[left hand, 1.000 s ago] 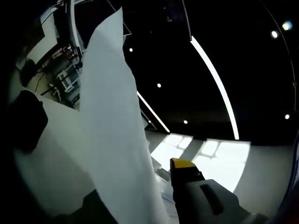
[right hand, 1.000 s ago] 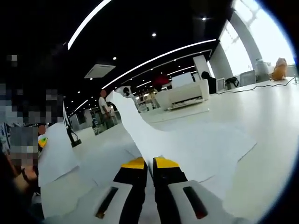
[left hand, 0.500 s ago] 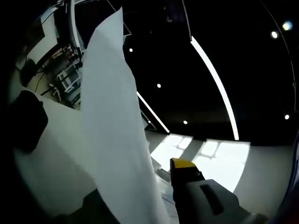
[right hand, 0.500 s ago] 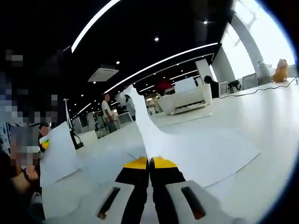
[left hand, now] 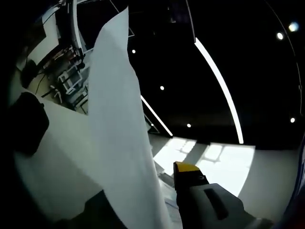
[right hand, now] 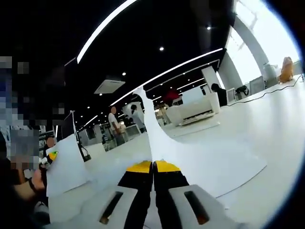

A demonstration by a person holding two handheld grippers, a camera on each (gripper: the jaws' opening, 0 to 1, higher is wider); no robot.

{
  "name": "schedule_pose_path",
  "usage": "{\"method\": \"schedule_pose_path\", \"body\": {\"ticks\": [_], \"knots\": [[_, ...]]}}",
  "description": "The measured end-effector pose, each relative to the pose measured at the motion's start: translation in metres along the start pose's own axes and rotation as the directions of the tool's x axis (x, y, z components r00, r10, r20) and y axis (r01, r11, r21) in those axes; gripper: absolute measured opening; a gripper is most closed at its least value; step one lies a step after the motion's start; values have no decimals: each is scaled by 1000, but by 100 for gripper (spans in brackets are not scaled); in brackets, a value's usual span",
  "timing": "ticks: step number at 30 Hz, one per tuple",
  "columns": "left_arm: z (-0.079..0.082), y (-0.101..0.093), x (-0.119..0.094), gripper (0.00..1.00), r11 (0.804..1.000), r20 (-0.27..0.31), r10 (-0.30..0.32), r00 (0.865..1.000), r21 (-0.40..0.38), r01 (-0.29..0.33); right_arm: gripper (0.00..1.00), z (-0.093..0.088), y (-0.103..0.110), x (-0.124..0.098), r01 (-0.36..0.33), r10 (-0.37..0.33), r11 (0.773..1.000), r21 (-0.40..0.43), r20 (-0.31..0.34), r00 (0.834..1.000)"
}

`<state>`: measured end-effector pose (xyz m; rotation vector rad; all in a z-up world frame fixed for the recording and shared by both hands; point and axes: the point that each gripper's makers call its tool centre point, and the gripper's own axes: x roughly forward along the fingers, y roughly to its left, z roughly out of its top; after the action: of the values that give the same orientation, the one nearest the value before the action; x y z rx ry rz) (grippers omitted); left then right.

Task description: Organize the stack of printing papers by aligning and flattening the scattered papers on the table

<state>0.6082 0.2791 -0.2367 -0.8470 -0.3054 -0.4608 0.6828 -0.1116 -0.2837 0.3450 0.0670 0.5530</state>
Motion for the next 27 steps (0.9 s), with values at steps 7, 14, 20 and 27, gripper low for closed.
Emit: {"method": "schedule_pose_path", "body": {"ticks": [7,14,20,27], "knots": [[0,1,0,20,1000,0,0,1000,0,0,0,7,4,-4,-16,15,1000,17,35,999],[1,1,0,20,1000,2,-1,1000,-3,1,0,10,8,-5,-23,23,1000,15,48,999],[1,1,0,20,1000,2,-1,1000,-5,1,0,14,11,-7,-27,27,1000,-1,66,997],[0,1,-1,20,1000,2,0,1000,-6,0,0,19,13,-9,-36,36,999,-1,88,996]]}}
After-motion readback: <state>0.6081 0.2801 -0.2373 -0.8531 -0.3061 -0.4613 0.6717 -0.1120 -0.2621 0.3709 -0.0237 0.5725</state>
